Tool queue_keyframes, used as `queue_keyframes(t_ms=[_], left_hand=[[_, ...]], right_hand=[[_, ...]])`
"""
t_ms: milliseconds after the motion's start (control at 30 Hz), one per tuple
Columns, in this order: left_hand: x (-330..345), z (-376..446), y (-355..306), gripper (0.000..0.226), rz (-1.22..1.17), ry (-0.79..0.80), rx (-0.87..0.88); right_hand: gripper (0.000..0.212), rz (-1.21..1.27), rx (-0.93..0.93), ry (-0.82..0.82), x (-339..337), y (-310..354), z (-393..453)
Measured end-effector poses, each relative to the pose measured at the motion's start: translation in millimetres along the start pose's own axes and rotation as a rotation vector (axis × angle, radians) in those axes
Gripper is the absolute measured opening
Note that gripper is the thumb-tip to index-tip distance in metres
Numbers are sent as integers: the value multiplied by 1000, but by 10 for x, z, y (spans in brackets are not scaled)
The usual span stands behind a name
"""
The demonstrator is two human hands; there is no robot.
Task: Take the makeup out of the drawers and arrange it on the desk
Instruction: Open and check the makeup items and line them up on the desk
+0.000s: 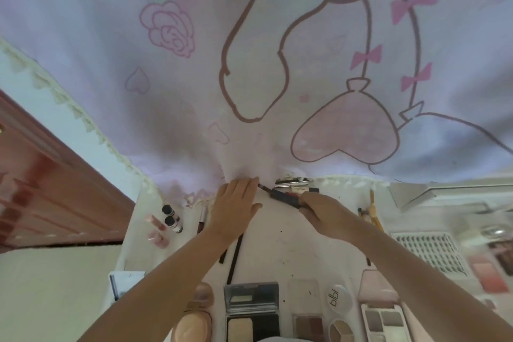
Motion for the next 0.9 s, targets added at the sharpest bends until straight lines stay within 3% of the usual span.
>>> queue_keyframes(t_ms=[67, 133, 333, 533, 667, 733, 900], left_hand=[[-58, -2, -47, 44, -12, -63, 35], [-77, 3, -73, 29, -39, 2, 61], [-95, -39, -35, 34, -110, 97, 32], [-171, -87, 11, 33, -172, 164, -28], [-202, -88, -63, 57, -271, 269, -23], [-247, -77, -129, 49, -242, 246, 13], [-231, -93, -107, 38, -275, 393, -37]], right_hand=[[17, 37, -1, -51, -16, 35, -38], [19, 105, 11, -112, -25, 78, -59], [12, 257, 43, -202, -112, 136, -139], [23, 246, 60, -234, -187, 55, -209], [18, 191, 10, -170, -206, 126, -201], [17, 137, -17, -149, -221, 157, -193], [28, 55, -75, -127, -245, 133, -187]])
Point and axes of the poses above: each hand's wrist, its own z-axis towards the middle knuckle, its own x-axis out of the palm, y = z × x, the point moved 3 cm from there along z, towards the middle knuckle, and after that the axes turned 4 degrees about y, right-handed, at the moved point
